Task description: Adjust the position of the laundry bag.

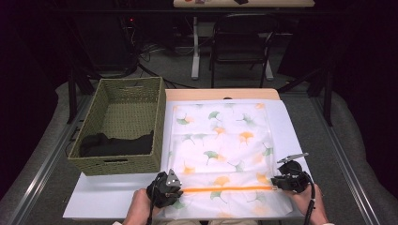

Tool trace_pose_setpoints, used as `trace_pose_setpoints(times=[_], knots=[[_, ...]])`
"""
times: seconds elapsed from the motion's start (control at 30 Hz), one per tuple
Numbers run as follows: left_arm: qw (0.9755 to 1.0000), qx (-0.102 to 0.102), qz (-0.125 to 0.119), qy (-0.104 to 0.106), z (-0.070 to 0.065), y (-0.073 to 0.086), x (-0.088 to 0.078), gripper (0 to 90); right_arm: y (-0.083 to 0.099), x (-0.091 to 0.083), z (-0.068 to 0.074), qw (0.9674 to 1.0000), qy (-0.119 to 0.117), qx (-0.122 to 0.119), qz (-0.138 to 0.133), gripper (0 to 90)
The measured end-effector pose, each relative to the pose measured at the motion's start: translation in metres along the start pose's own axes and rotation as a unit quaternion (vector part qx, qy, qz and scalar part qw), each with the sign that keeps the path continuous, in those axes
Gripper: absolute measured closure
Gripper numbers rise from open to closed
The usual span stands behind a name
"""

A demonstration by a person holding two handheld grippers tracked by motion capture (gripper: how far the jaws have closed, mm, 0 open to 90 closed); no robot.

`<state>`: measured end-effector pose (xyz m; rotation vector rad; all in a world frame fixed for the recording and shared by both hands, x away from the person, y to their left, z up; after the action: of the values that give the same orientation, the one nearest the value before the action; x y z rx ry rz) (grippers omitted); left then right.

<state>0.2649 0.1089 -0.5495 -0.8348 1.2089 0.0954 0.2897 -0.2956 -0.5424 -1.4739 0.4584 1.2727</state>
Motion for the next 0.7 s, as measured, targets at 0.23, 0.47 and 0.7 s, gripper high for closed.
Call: trace_pose_setpoints(times=[0.23,0.47,0.7], knots=[[1.0000,-0.006,0.000,0.003,0.004,-0.002,0.001,87.4,-0.005,0.002,0.000,1.0000,0.000,0.000,-0.002,82.7],[0.9998,-0.017,0.002,-0.013,0.013,-0.004,0.003,87.4,-0.017,0.009,-0.001,1.0000,0.002,-0.005,0.000,82.6],[0.9990,-0.033,0.003,-0.032,0.024,-0.003,0.003,87.3,-0.030,0.017,0.001,0.9999,0.002,-0.016,-0.004,82.6]])
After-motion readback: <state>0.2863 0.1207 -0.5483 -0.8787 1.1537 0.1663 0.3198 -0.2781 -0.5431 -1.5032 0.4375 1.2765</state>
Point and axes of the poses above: each handheld gripper's, and its own axes: x roughly forward along the jaws, y roughly out of its underside, z roughly to its left, the point moved 1 cm from there along x, roughly forward along the jaws, and after that the axes turned 6 degrees about -y, right-handed, at the moved point
